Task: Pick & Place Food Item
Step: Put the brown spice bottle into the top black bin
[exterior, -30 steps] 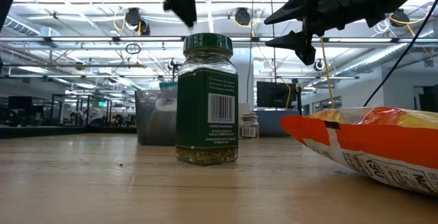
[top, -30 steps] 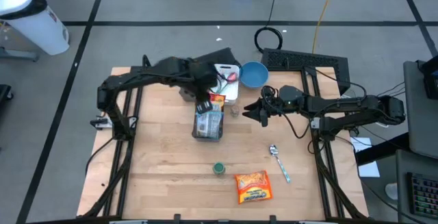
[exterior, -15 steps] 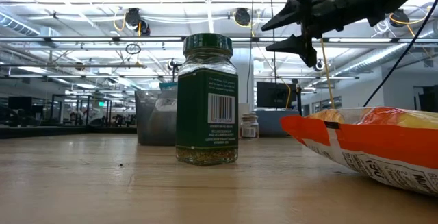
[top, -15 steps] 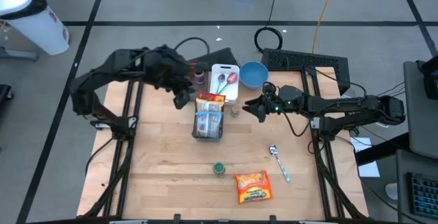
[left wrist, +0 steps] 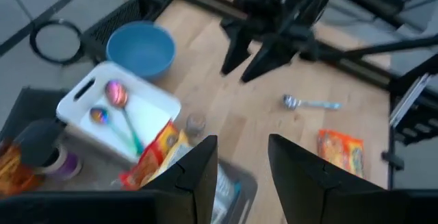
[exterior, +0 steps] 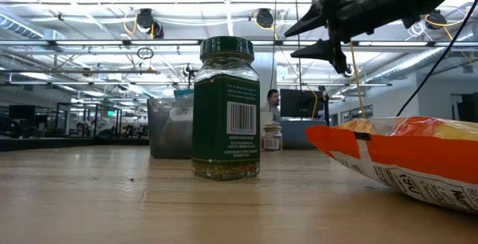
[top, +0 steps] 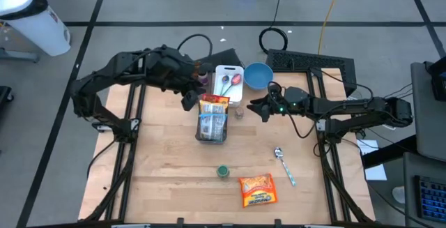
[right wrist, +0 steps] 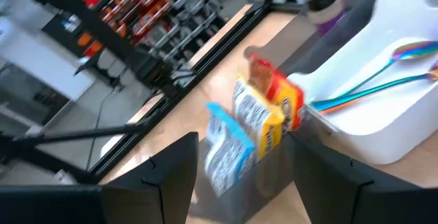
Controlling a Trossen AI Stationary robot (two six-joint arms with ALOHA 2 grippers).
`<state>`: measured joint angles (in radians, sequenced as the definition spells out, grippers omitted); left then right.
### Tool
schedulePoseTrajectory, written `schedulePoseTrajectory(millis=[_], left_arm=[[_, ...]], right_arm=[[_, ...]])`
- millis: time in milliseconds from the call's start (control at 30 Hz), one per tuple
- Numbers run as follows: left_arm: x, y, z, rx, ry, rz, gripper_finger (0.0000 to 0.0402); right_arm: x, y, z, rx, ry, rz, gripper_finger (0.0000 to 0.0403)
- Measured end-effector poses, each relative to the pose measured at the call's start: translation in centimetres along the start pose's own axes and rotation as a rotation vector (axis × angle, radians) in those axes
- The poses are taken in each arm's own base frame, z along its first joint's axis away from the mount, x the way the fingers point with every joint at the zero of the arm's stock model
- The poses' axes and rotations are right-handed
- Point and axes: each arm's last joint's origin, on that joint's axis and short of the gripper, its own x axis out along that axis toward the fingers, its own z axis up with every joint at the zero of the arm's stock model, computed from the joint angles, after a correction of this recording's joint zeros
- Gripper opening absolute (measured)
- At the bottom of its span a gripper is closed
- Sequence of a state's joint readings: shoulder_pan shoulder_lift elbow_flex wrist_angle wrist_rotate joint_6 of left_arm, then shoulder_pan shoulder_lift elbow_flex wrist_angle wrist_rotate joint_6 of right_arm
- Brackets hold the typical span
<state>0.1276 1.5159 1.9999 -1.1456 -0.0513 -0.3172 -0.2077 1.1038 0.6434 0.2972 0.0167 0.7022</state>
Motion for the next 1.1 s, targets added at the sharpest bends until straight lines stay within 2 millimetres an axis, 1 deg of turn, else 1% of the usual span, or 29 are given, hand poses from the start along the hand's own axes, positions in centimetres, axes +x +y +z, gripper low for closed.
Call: schedulePoseTrajectory(millis=[167,367,667,833,1100], left_arm=[[0.4,-0.4,1.2,-0.004,-0.110,-0.036,0.0136],[0.4,-0.8,2.5,0.167,-0.244,-0.053,0.0136],[0.3,-0.9,2.9,0.269,-0.297,-0.048,0.0136],[0.2,-1.0,3.3,0.260,-0.343,-0.058,0.0136],[-0.6,-1.5,4.9,0.198,-0.525,-0.104,0.0136]], right_arm=[[0.0,0.0,0.1,0.045,-0.032,-0.023,0.0212],[0.0,0.0,0.2,0.047,-0.036,-0.015,0.0212],[0.0,0.1,0.2,0.044,-0.039,-0.013,0.0212],[0.0,0.1,0.2,0.043,-0.039,-0.013,0.0212],[0.0,0.1,0.2,0.027,-0.038,-0.012,0.0212]])
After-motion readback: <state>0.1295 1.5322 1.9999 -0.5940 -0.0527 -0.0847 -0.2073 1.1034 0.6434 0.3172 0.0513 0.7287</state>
